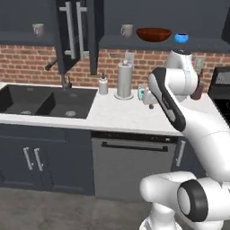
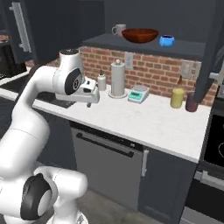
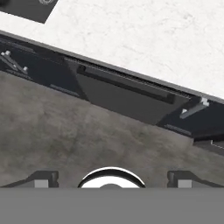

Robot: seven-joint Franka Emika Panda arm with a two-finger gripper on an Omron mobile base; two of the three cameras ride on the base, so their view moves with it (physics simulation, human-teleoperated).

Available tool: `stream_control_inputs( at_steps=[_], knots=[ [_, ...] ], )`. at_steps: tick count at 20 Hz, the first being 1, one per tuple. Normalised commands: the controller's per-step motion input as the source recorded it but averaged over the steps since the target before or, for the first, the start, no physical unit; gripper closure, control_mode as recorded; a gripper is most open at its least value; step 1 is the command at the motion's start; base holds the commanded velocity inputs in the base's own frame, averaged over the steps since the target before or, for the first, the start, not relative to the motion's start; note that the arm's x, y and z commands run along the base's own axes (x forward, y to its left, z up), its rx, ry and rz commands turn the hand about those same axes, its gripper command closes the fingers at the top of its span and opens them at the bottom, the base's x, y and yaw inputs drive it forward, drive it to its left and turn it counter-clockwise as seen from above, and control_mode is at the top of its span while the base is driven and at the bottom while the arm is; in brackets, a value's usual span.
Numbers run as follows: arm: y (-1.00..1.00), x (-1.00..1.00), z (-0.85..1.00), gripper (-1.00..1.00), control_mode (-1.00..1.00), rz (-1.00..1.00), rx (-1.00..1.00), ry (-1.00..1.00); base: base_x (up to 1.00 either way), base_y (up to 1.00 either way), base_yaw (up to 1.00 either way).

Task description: Gather all objects into one cabinet and sort the glasses and bowls to opposite sides.

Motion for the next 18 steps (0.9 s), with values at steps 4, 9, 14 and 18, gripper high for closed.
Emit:
stream_control_inputs(
  at_steps=[4, 9, 14, 18],
  knots=[
    [0.0, 0.0, 0.0, -1.0, 1.0, 0.0, 0.0, 0.0, -0.26, 0.85, 0.52],
    [0.0, 0.0, 0.0, -1.0, 1.0, 0.0, 0.0, 0.0, -0.13, 0.97, 0.51],
    [0.0, 0.0, 0.0, -1.0, 1.0, 0.0, 0.0, 0.0, 0.0, 1.0, 0.45],
    [0.0, 0.0, 0.0, -1.0, 1.0, 0.0, 0.0, 0.0, 0.01, 1.0, 0.1]
  ],
)
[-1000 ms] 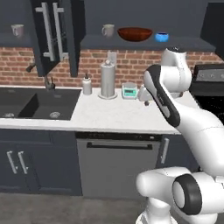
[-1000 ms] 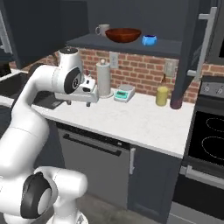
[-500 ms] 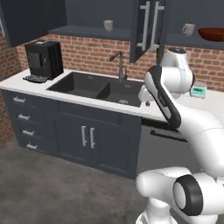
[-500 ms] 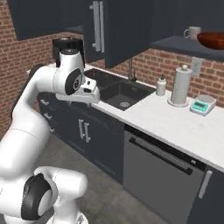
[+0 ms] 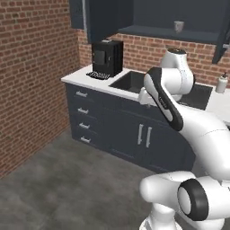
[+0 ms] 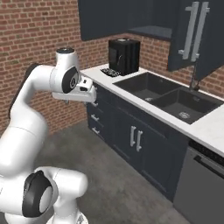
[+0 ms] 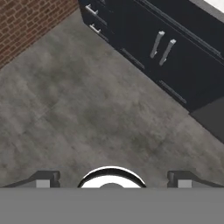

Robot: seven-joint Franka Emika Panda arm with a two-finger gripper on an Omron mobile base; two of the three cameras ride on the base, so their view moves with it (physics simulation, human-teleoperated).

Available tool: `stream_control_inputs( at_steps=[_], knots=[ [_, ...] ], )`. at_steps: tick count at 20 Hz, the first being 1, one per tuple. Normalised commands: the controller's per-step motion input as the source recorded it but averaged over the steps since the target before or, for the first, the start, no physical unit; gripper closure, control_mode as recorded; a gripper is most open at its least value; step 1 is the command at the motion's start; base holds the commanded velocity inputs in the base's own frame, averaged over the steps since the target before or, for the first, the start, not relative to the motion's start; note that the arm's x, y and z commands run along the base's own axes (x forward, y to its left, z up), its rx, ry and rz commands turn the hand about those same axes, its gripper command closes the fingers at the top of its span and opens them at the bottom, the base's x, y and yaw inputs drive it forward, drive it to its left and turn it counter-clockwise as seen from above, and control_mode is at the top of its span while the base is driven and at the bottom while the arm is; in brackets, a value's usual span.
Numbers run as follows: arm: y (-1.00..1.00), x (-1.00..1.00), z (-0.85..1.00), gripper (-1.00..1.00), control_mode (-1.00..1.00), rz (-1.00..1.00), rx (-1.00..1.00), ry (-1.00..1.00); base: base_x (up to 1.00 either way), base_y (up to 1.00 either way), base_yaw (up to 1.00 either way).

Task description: Gather all objects into one cabinet and sort the glasses and bowls to opposite sides.

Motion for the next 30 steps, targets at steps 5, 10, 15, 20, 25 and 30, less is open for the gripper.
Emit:
stream_control_inputs(
  at_steps=[5, 10, 15, 20, 25, 30],
  knots=[
    [0.0, 0.0, 0.0, -1.0, 1.0, 0.0, 0.0, 0.0, 0.04, 0.75, -0.47],
    [0.0, 0.0, 0.0, -1.0, 1.0, 0.0, 0.0, 0.0, 0.01, 0.5, -0.68],
    [0.0, 0.0, 0.0, -1.0, 1.0, 0.0, 0.0, 0.0, 0.16, 0.51, -0.5],
    [0.0, 0.0, 0.0, -1.0, 1.0, 0.0, 0.0, 0.0, 0.75, 0.66, -0.26],
    [0.0, 0.0, 0.0, -1.0, 1.0, 0.0, 0.0, 0.0, 0.89, 0.64, -0.27],
    [0.0, 0.0, 0.0, -1.0, 1.0, 0.0, 0.0, 0.0, 0.94, 0.0, -0.13]
  ],
)
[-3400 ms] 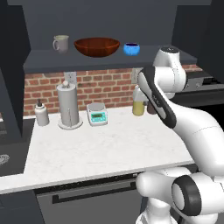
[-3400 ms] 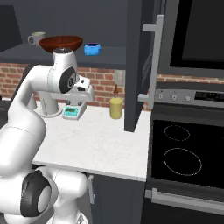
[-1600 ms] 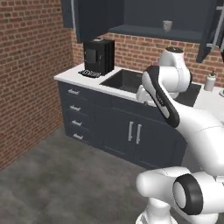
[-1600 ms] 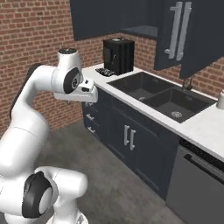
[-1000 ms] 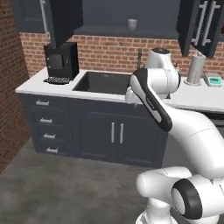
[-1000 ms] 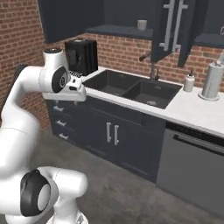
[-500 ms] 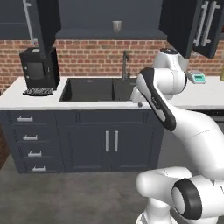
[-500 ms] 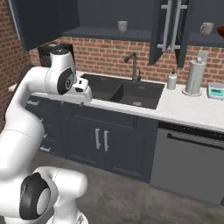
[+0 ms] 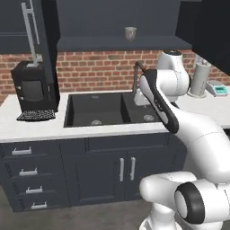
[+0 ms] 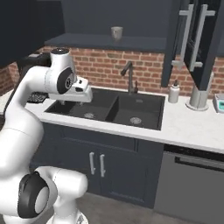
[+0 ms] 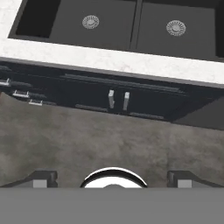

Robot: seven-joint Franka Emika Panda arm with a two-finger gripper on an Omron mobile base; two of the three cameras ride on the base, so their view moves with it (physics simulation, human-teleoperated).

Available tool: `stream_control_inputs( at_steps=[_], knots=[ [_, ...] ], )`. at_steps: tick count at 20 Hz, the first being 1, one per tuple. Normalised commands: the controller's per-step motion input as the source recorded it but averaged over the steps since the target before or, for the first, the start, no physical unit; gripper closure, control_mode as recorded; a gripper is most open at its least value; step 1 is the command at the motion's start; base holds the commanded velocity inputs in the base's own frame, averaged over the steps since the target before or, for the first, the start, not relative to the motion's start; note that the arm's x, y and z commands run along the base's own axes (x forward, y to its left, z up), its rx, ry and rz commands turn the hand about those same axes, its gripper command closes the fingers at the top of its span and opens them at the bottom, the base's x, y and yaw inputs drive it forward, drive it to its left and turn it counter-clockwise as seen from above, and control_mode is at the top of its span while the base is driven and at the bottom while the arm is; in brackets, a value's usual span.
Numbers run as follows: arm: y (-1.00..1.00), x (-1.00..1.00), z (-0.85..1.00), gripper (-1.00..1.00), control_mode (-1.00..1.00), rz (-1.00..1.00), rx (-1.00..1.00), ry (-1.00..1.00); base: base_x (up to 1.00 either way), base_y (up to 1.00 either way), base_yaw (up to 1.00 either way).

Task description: Gather all objects into one cabinet and sort the glasses and bowls to opposite sides.

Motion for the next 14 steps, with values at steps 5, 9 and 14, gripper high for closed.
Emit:
stream_control_inputs(
  at_steps=[5, 9, 14],
  knots=[
    [0.0, 0.0, 0.0, -1.0, 1.0, 0.0, 0.0, 0.0, 1.0, -0.25, -0.02],
    [0.0, 0.0, 0.0, -1.0, 1.0, 0.0, 0.0, 0.0, 1.0, 0.0, -0.05],
    [0.0, 0.0, 0.0, -1.0, 1.0, 0.0, 0.0, 0.0, 0.98, 0.0, -0.06]
  ],
)
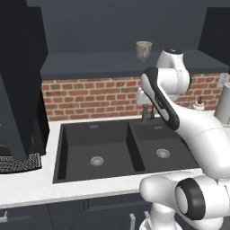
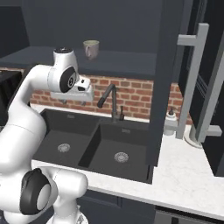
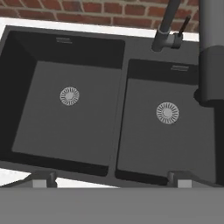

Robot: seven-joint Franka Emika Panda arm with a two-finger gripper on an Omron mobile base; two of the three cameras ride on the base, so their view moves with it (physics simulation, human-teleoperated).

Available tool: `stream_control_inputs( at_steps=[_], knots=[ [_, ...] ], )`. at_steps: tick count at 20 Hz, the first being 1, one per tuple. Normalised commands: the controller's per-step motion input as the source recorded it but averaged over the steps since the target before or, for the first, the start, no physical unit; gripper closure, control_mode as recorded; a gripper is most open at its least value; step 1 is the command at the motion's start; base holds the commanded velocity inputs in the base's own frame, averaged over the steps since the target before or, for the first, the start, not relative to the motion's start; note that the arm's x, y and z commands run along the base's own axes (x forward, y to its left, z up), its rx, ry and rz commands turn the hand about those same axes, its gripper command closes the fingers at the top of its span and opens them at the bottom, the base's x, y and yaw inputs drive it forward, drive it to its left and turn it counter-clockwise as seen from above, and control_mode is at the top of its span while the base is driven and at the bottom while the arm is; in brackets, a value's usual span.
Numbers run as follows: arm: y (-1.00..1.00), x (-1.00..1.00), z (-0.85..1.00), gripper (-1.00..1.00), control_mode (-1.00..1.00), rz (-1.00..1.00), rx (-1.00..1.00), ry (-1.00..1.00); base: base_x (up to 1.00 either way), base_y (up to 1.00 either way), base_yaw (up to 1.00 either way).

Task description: Gather all objects into one cabinet and sort the glasses and bowls to opposite sides.

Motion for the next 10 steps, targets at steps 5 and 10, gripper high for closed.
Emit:
stream_control_inputs(
  at_steps=[5, 10],
  knots=[
    [0.0, 0.0, 0.0, -1.0, 1.0, 0.0, 0.0, 0.0, 0.51, 0.0, -0.02],
    [0.0, 0.0, 0.0, -1.0, 1.0, 0.0, 0.0, 0.0, 0.64, 0.1, -0.07]
  ],
)
